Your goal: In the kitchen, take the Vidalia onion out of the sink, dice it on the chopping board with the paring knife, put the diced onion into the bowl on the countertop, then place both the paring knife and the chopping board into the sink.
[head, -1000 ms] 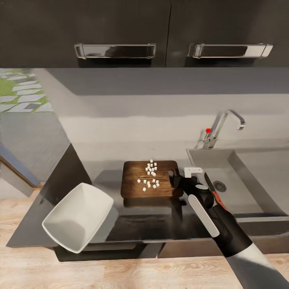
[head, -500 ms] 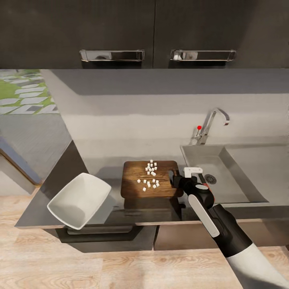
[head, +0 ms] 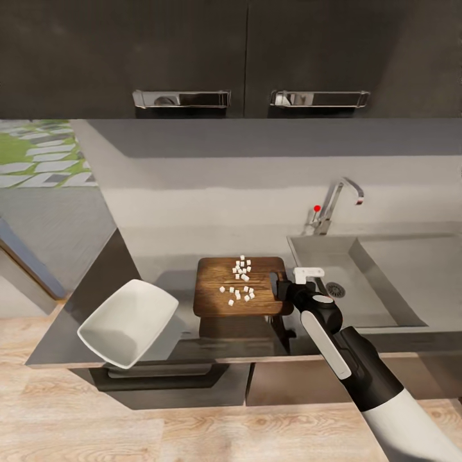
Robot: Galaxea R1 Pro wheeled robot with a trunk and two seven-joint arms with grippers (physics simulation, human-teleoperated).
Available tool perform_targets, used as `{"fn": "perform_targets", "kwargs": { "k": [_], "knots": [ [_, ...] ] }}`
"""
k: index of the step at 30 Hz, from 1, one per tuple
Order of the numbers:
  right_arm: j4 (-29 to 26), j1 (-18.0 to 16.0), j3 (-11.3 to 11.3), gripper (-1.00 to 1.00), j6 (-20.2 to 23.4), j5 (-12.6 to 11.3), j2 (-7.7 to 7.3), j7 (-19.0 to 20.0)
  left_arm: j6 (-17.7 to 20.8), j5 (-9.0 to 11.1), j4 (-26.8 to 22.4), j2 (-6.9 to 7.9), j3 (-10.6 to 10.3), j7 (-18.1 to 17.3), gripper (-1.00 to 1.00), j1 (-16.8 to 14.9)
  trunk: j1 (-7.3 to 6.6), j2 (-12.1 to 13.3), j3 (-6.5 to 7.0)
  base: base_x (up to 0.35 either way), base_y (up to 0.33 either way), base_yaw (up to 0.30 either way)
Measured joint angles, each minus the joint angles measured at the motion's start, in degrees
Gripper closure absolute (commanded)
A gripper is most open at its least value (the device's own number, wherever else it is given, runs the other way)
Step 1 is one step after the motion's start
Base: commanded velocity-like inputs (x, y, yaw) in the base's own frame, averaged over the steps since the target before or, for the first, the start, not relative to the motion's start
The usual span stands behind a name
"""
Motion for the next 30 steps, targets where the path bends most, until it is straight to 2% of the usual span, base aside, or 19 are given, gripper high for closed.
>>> {"fn": "perform_targets", "kwargs": {
  "k": [13, 30],
  "knots": [
    [-0.12, 0.0, 0.0, 1.0, 0.01, 0.04, -0.1, -0.07, 0.0, 0.0, 0.0, 0.02, -0.01, 0.0, -1.0, 0.0, 0.0, 0.0, 0.19, 0.0, 0.0, 0.0],
    [-0.21, 0.0, 0.0, 1.0, 0.01, -0.05, -0.1, -0.07, 0.0, 0.0, -0.06, 0.01, 0.03, 0.0, -1.0, 0.0, 0.0, 0.0, 1.73, 0.0, 0.0, 0.0]
  ]
}}
